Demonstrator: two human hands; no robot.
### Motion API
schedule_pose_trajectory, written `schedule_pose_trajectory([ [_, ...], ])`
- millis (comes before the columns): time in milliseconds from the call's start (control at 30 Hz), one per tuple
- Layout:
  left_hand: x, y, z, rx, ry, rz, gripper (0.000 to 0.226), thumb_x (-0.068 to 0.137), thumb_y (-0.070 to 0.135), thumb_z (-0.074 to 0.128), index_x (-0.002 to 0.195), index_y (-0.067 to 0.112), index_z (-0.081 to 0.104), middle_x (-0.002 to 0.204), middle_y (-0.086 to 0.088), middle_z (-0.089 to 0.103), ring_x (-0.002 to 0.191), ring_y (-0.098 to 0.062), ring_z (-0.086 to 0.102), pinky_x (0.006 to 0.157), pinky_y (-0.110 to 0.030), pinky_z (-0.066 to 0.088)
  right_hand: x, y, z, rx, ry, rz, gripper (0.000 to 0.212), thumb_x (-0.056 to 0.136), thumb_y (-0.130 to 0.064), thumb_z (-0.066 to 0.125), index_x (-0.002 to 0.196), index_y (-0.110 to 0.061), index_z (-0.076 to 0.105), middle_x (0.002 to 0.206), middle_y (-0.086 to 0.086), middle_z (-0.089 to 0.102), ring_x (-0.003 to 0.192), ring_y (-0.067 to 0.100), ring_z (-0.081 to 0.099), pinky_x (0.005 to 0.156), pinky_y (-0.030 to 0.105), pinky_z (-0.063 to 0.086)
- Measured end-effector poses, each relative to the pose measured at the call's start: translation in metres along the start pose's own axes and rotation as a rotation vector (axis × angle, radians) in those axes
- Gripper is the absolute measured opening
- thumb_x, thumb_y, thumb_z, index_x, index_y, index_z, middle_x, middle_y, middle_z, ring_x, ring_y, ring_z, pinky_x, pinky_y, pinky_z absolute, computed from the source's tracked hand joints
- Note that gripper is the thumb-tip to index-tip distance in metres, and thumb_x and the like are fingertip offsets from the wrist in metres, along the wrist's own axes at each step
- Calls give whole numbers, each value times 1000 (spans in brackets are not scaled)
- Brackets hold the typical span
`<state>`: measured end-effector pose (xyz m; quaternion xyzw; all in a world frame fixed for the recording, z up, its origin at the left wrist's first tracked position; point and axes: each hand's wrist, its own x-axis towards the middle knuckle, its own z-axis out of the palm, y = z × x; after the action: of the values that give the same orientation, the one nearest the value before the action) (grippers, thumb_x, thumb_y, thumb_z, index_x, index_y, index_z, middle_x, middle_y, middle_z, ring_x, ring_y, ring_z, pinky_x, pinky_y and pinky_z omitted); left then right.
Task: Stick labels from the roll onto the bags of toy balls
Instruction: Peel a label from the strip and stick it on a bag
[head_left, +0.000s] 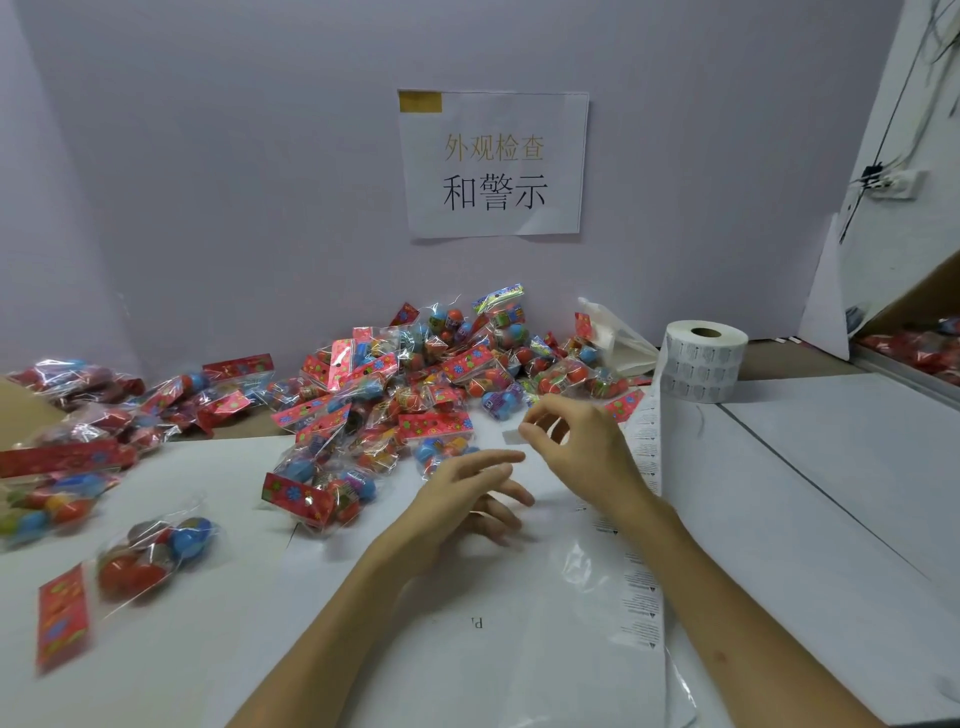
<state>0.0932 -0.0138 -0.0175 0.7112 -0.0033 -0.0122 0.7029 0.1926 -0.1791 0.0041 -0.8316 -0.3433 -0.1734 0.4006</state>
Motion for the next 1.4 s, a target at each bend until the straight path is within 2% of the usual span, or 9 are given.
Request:
schedule_pose_trajectory([
  [167, -1, 2, -7, -134, 72, 11, 27, 103, 26, 58, 123, 9, 66, 106, -13, 75, 80, -25, 70, 69, -30, 56, -4, -4, 13, 66, -110, -130, 20, 91, -30, 74, 109, -26, 69, 92, -11, 64, 74, 8, 63, 72, 33, 56],
  [300, 1, -1, -6, -84, 100, 45, 22, 98, 28, 63, 108, 9, 69, 89, -10, 69, 68, -21, 61, 62, -27, 49, -4, 1, 14, 61, -179, -106, 43, 87, -39, 75, 127, -35, 58, 102, -17, 57, 80, 7, 62, 73, 27, 55],
  [500, 4, -1, -5, -42, 128, 98, 24, 101, 35, 63, 120, 22, 69, 83, -9, 70, 62, -19, 59, 59, -28, 49, -1, 1, 17, 176, -90, -46, 15, 94, -43, 67, 107, -35, 68, 98, -20, 63, 85, 4, 64, 68, 14, 50],
  [633, 3, 0, -3, -3, 149, 104, 23, 102, 32, 61, 124, 29, 66, 81, -7, 71, 61, -18, 60, 59, -29, 51, 0, 2, 15, 181, -73, -37, 11, 93, -38, 71, 101, -30, 71, 99, -10, 67, 84, 9, 66, 71, 26, 56],
  [900, 4, 4, -3, -14, 169, 68, 33, 104, 2, 47, 127, 12, 68, 74, -7, 68, 61, -15, 60, 59, -26, 53, -1, -2, 14, 143, 32, -83, 9, 84, -23, 82, 85, -17, 76, 90, -8, 65, 76, 8, 62, 63, 16, 46],
  [1033, 5, 6, -8, 49, 433, 88, 36, 101, -1, 48, 126, 19, 64, 66, -3, 67, 54, -13, 58, 51, -24, 50, -2, -8, 14, 238, 51, -65, 4, 87, -16, 79, 86, -15, 75, 87, -9, 68, 74, 9, 62, 63, 14, 46],
  [1100, 7, 4, -17, 101, 608, 109, 35, 97, -2, 50, 125, 15, 65, 69, -5, 65, 55, -14, 56, 47, -24, 44, -1, -8, 13, 290, -28, 29, 9, 93, -19, 72, 101, -20, 75, 91, -10, 68, 76, 9, 64, 66, 17, 49],
  [1267, 7, -5, -28, 382, 808, 132, 34, 96, 1, 54, 127, 13, 59, 78, -2, 58, 65, -14, 52, 58, -26, 46, -8, -10, 21, 226, -383, 205, 60, 100, -29, 62, 153, -34, 36, 120, -6, 64, 95, 14, 65, 85, 29, 51],
  [1400, 6, -8, -30, 683, 816, 63, 37, 99, 21, 60, 134, 13, 52, 118, -8, 61, 100, -23, 59, 84, -38, 52, -13, -12, 27, 143, -512, 231, 84, 99, -34, 62, 161, -39, 5, 149, 1, 50, 128, 20, 56, 104, 31, 44],
])
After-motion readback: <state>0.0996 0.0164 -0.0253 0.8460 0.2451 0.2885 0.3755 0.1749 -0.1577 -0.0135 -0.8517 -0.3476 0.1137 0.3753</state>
